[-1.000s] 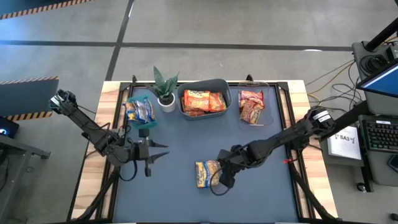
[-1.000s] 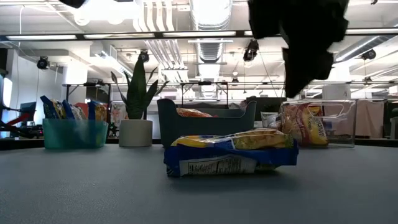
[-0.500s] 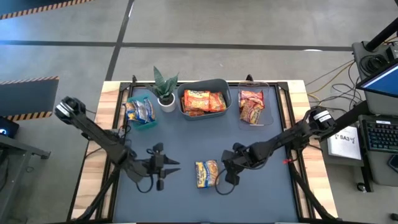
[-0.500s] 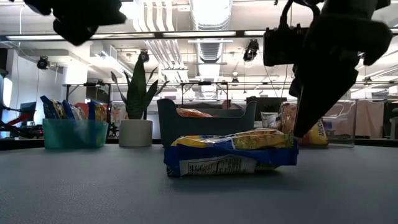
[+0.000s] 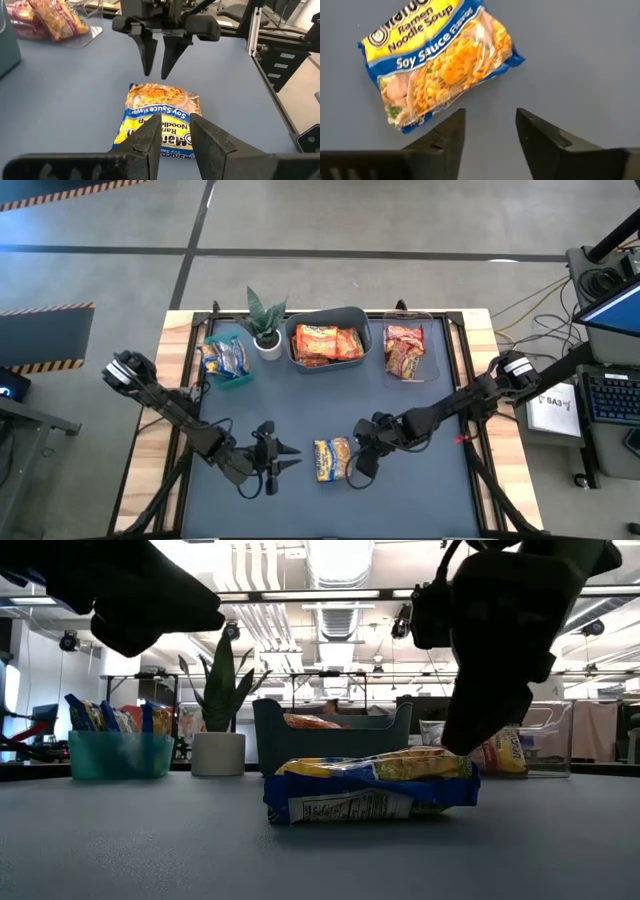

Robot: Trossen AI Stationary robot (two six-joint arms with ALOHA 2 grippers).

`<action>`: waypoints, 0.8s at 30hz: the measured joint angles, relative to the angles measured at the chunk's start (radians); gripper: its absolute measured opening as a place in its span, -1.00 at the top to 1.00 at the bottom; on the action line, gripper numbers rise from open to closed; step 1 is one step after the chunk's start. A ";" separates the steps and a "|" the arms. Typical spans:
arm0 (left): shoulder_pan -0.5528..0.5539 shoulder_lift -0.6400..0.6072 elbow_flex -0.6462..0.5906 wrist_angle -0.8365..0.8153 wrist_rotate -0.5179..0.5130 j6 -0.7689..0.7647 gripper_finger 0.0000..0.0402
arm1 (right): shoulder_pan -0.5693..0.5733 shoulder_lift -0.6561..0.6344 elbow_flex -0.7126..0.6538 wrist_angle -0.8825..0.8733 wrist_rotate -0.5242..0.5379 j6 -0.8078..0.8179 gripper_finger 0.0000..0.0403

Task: Sort Maruchan noodles
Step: Put the blue noodle pack into the green bin

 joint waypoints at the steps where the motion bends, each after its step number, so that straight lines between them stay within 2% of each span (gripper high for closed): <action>1: 0.000 0.003 0.000 0.000 0.000 -0.006 0.58 | -0.004 0.000 0.000 0.001 0.000 0.000 0.16; 5: 0.002 0.012 0.000 0.000 -0.003 -0.032 0.58 | -0.016 0.003 0.000 0.008 0.001 -0.019 -0.08; 9: 0.008 0.028 0.000 0.006 -0.009 -0.050 0.58 | 0.004 0.006 -0.017 0.109 0.016 -0.228 -0.23; 12: 0.008 0.048 0.000 0.029 -0.010 -0.055 0.58 | 0.020 0.006 -0.039 0.132 0.063 -0.275 -0.29; 18: 0.016 0.098 0.000 0.080 -0.011 -0.055 0.58 | 0.022 0.002 -0.080 0.125 0.042 -0.255 -0.23; 24: 0.024 0.160 0.030 0.085 -0.010 -0.054 0.58 | 0.021 0.005 -0.108 0.131 0.021 -0.272 0.02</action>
